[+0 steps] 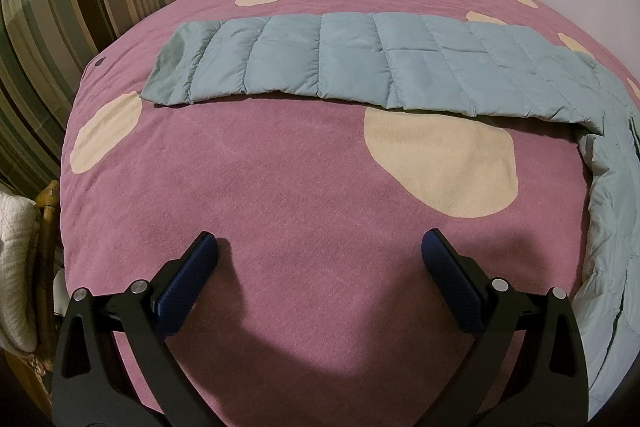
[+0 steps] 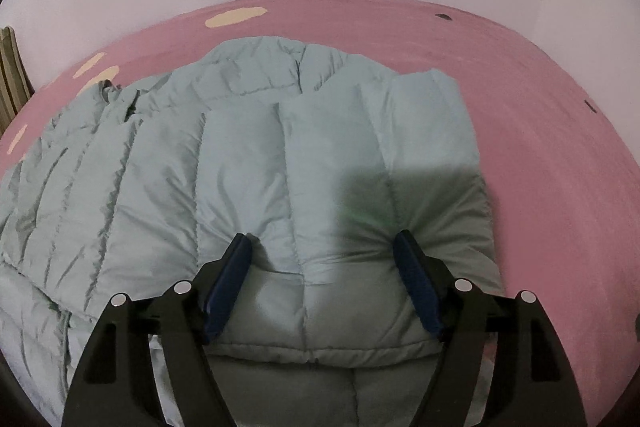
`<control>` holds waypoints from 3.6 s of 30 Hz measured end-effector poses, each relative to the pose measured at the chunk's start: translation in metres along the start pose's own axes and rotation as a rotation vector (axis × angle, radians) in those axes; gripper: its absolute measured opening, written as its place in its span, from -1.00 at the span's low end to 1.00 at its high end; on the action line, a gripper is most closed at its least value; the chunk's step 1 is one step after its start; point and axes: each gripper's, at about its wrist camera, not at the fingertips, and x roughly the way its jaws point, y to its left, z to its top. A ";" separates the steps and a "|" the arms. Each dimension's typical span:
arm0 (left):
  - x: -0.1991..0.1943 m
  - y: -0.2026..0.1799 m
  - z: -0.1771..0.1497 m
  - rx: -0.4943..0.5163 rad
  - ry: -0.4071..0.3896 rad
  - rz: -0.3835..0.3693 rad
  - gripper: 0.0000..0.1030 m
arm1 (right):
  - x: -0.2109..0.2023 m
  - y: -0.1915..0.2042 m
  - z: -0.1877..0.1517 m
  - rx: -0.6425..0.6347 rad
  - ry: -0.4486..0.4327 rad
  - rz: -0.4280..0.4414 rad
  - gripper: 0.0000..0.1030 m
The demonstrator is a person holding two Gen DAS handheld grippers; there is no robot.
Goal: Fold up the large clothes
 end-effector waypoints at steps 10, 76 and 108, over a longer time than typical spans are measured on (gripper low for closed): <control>0.000 0.002 0.000 -0.013 0.002 -0.018 0.96 | 0.003 0.001 -0.003 -0.010 -0.009 -0.010 0.49; 0.014 0.097 0.111 -0.409 -0.270 -0.424 -0.92 | 0.002 0.000 -0.005 -0.003 -0.011 -0.018 0.68; -0.080 -0.344 0.031 0.395 -0.174 -0.766 -0.93 | 0.002 -0.002 -0.004 0.004 -0.013 -0.013 0.68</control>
